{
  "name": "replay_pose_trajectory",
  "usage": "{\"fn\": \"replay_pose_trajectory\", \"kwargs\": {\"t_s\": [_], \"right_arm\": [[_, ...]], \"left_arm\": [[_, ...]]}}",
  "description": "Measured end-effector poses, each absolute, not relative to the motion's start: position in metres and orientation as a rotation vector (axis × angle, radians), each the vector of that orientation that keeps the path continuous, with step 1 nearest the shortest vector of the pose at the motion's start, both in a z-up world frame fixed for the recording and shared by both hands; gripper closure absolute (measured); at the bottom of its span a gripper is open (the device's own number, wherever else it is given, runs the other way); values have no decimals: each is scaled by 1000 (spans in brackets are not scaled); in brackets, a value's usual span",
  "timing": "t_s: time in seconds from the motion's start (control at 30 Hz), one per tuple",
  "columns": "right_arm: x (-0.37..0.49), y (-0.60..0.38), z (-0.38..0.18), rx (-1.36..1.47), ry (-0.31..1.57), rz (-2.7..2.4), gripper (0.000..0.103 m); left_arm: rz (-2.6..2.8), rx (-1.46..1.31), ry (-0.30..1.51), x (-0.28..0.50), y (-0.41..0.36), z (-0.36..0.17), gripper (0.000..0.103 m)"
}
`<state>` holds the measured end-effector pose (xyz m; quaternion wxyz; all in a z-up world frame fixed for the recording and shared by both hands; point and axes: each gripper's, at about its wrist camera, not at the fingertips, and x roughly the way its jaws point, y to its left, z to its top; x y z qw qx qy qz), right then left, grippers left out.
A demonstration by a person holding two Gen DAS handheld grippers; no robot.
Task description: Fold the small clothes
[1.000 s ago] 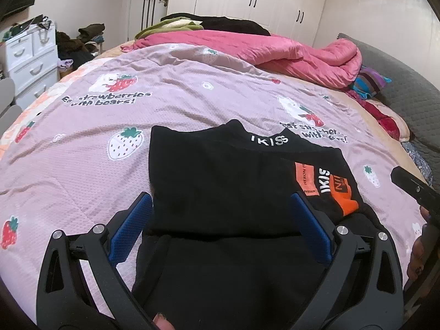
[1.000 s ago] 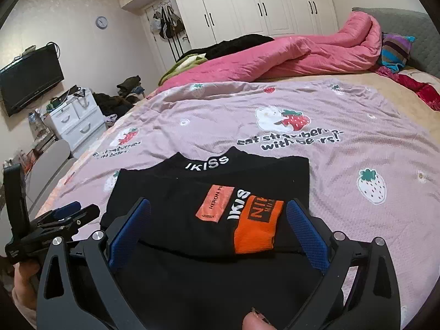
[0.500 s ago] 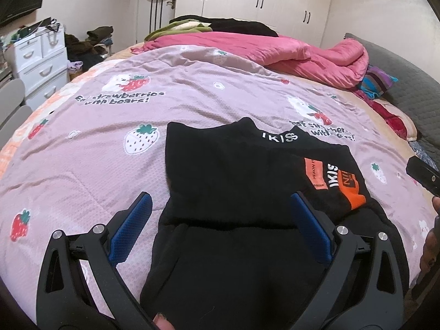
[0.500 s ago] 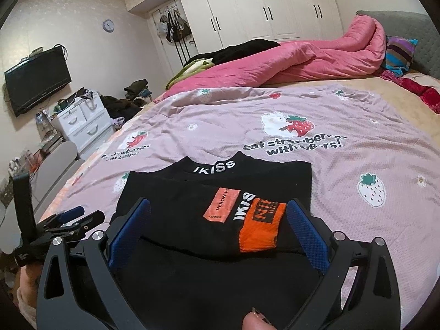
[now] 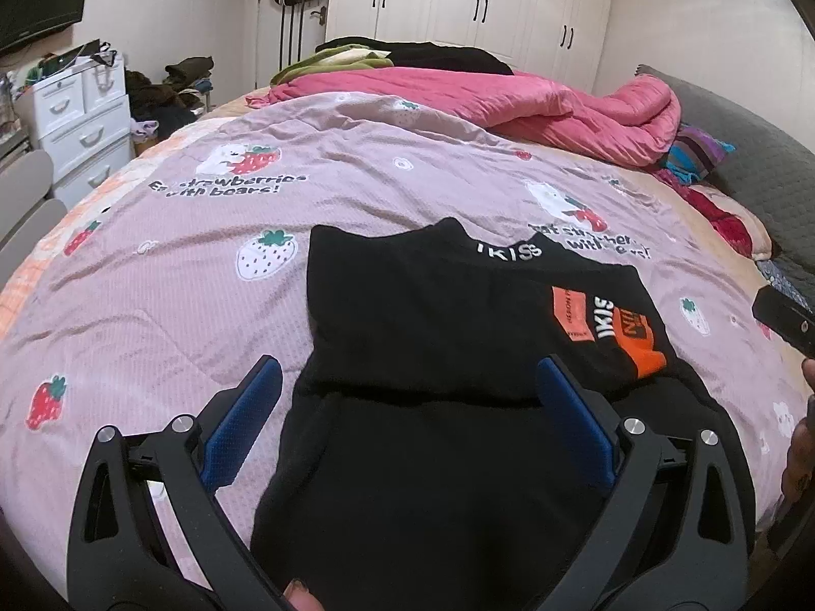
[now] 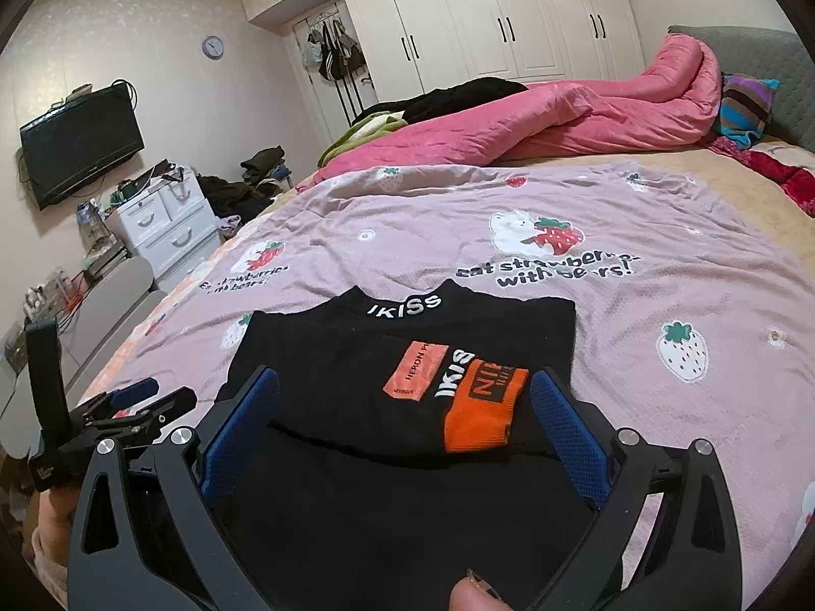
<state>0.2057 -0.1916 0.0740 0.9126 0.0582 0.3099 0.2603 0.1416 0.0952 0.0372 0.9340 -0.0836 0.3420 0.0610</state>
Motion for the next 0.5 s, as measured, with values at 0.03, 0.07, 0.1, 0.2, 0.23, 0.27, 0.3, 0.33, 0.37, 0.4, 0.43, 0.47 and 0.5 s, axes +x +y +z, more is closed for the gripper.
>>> {"fn": "replay_pose_trajectory", "kwargs": {"t_s": [0.03, 0.07, 0.1, 0.2, 0.23, 0.27, 0.3, 0.33, 0.37, 0.4, 0.43, 0.47, 0.5], "right_arm": [[204, -194, 74, 119, 636, 536, 4], [203, -195, 74, 119, 635, 536, 4], [202, -196, 74, 117, 636, 537, 4], [199, -199, 73, 112, 636, 536, 4], [197, -200, 72, 109, 638, 537, 4], [197, -201, 71, 107, 641, 537, 4], [196, -202, 71, 104, 642, 535, 4], [194, -203, 70, 103, 642, 536, 4], [194, -204, 69, 102, 643, 537, 4], [193, -204, 69, 98, 647, 539, 4], [192, -205, 68, 97, 649, 540, 4], [191, -205, 68, 95, 650, 542, 4], [190, -206, 67, 93, 650, 544, 4]], "left_arm": [[124, -171, 700, 140, 94, 37, 9], [123, -169, 702, 139, 92, 36, 9], [124, -166, 703, 137, 91, 35, 9], [126, -164, 704, 132, 89, 34, 9], [127, -165, 705, 130, 89, 34, 9], [128, -167, 705, 128, 89, 33, 9], [129, -168, 706, 127, 88, 33, 9], [131, -167, 707, 125, 88, 32, 9], [132, -167, 708, 123, 87, 32, 9], [134, -167, 708, 121, 87, 32, 9], [137, -170, 709, 119, 88, 31, 9], [137, -173, 712, 117, 88, 30, 9], [137, -175, 715, 115, 88, 29, 9]]}}
